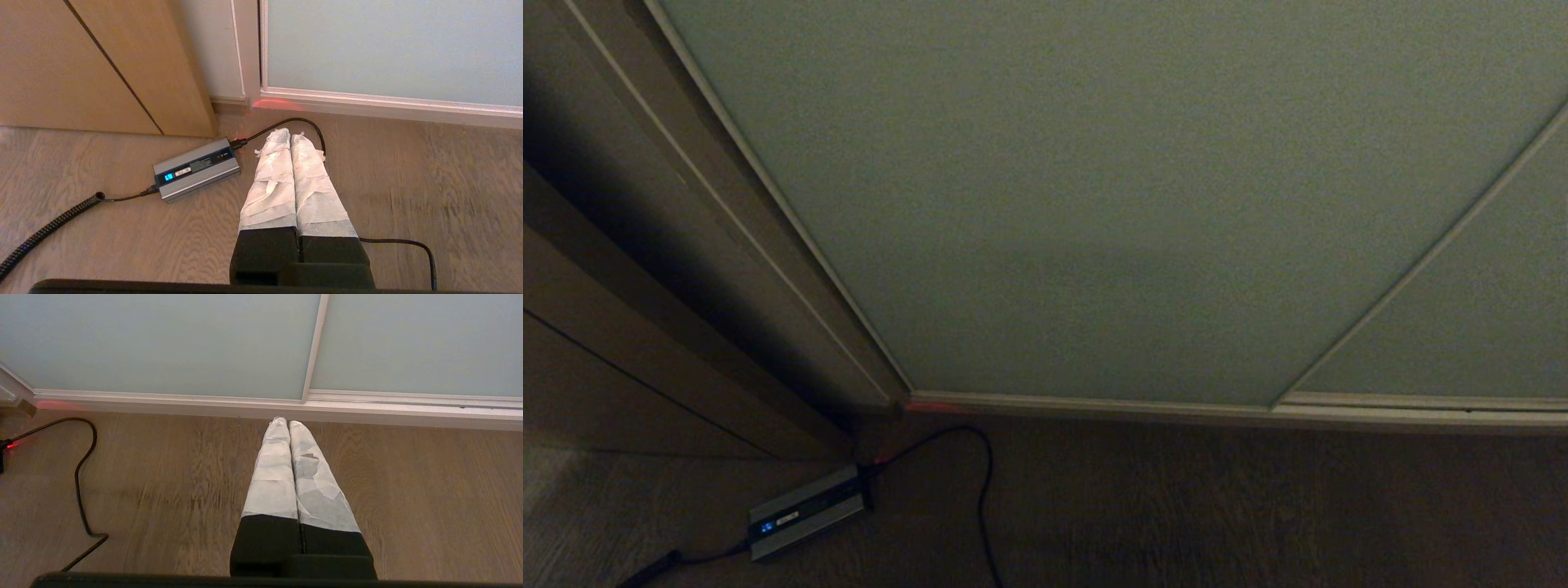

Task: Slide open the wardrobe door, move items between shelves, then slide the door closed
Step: Open the door

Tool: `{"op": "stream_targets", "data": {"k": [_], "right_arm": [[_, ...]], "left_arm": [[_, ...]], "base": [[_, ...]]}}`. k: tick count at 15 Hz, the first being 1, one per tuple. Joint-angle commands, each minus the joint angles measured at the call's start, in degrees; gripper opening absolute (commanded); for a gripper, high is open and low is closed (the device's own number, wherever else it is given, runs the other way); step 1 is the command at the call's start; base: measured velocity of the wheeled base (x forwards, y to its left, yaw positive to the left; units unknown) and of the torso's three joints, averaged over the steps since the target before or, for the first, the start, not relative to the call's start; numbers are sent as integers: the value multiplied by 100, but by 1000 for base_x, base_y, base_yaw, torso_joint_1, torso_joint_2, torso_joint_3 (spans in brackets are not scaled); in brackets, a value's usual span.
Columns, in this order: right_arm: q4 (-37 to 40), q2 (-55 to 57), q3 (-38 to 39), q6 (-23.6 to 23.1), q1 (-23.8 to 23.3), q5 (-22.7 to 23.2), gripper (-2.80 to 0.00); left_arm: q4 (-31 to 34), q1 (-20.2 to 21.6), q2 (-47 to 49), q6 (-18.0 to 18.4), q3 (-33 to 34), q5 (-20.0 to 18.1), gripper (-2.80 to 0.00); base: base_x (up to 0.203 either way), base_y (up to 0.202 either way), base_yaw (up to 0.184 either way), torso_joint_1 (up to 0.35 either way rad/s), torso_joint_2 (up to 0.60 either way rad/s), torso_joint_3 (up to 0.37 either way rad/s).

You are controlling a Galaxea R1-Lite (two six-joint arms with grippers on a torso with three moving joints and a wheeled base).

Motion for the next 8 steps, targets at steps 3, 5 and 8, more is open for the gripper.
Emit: {"op": "stream_targets", "data": {"k": [3,5,8], "right_arm": [[-7,1,18,78,0,0,-280],[-7,1,18,78,0,5,-280],[-7,1,18,78,0,4,-280]], "left_arm": [[2,0,-2,-2,0,4,-280],[2,0,-2,-2,5,4,-280],[2,0,-2,-2,0,4,-280]], "base": [[0,0,0,0,0,0],[0,0,0,0,0,0],[0,0,0,0,0,0]]}}
